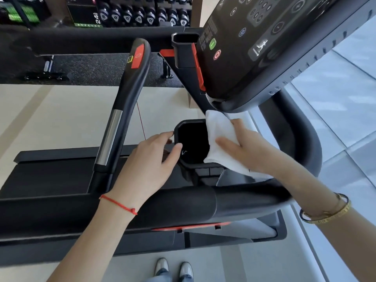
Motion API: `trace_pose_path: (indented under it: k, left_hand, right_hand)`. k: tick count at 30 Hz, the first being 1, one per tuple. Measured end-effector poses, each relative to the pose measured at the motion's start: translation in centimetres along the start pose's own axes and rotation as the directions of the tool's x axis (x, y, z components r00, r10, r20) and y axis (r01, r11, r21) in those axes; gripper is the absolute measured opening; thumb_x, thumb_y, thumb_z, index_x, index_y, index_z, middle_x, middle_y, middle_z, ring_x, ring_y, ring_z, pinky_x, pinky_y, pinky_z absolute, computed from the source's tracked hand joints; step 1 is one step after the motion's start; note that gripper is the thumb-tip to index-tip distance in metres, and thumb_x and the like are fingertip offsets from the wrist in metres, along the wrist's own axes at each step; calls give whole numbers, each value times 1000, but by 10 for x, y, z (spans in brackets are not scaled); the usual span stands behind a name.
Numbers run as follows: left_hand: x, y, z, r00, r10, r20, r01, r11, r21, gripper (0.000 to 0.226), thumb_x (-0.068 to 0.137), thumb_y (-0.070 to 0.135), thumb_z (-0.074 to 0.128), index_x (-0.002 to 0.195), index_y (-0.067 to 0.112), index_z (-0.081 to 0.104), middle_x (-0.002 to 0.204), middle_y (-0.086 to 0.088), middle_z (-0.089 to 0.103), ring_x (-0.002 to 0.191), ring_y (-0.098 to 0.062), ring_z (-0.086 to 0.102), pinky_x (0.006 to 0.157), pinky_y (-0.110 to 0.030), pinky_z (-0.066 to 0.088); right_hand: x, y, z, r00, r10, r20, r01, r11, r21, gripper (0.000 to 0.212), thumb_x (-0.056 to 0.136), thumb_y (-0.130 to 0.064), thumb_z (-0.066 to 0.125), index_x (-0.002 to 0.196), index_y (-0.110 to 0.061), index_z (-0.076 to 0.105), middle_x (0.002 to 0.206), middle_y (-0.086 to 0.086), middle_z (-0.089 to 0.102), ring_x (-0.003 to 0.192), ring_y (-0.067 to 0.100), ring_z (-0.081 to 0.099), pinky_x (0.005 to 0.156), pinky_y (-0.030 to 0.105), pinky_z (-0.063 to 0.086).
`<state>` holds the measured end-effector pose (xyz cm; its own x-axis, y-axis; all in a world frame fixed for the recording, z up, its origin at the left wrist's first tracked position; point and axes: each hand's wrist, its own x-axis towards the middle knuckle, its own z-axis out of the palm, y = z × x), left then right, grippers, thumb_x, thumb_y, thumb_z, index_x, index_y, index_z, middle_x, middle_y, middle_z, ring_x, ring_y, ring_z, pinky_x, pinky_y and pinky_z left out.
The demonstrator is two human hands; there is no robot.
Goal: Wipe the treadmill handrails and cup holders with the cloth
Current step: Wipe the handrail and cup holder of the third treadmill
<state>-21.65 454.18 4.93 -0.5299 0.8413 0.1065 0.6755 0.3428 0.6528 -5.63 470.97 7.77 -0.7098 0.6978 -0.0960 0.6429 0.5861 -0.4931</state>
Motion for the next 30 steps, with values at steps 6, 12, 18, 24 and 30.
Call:
trace_pose_path:
  k: [6, 12, 18, 24, 30]
  left_hand:
    - [0, -3, -1, 1000, 10, 8, -10, 1000, -24, 50, 95, 50, 44, 138, 27, 51, 121, 8, 65, 109, -14, 64, 95, -40, 53]
    - [0, -1, -1, 1000, 12, -8, -12, 999, -40, 45, 94, 49, 44, 134, 30, 54, 114, 14, 65, 101, -7, 64, 90, -35, 54]
    - [0, 1, 1, 1000, -4, -23, 3, 998, -70, 45, 92, 49, 46, 131, 29, 57, 108, 15, 66, 98, -5, 64, 86, -37, 56]
    - [0, 3, 2, 999, 10, -40, -13, 996, -87, 37, 91, 48, 49, 124, 35, 59, 103, 20, 67, 94, 1, 64, 85, -35, 57]
    - [-1, 4, 2, 998, 6, -55, -10, 997, -75, 40, 91, 49, 49, 127, 35, 58, 107, 20, 67, 97, 2, 64, 88, -34, 56]
  right_hand:
    - [9, 3, -1, 990, -137, 10, 138, 988, -75, 51, 96, -45, 47, 133, -13, 36, 112, 3, 57, 89, 16, 55, 75, 36, 39]
    - [35, -10, -12, 922, -371, 113, 388, 887, -250, 53, 99, -42, 46, 144, -16, 35, 138, 4, 49, 118, 27, 52, 94, 33, 37]
    - [52, -27, -13, 853, -478, 210, 518, 723, -457, 48, 101, -44, 38, 141, -18, 37, 126, -1, 54, 103, 27, 58, 75, 39, 47]
    - [51, -23, -7, 849, -511, 135, 505, 709, -492, 45, 100, -49, 34, 137, -23, 39, 122, -5, 57, 97, 26, 61, 68, 35, 45]
    - [28, -11, -10, 925, -375, 57, 365, 839, -403, 50, 99, -48, 40, 141, -21, 35, 127, 3, 53, 98, 34, 60, 75, 37, 42]
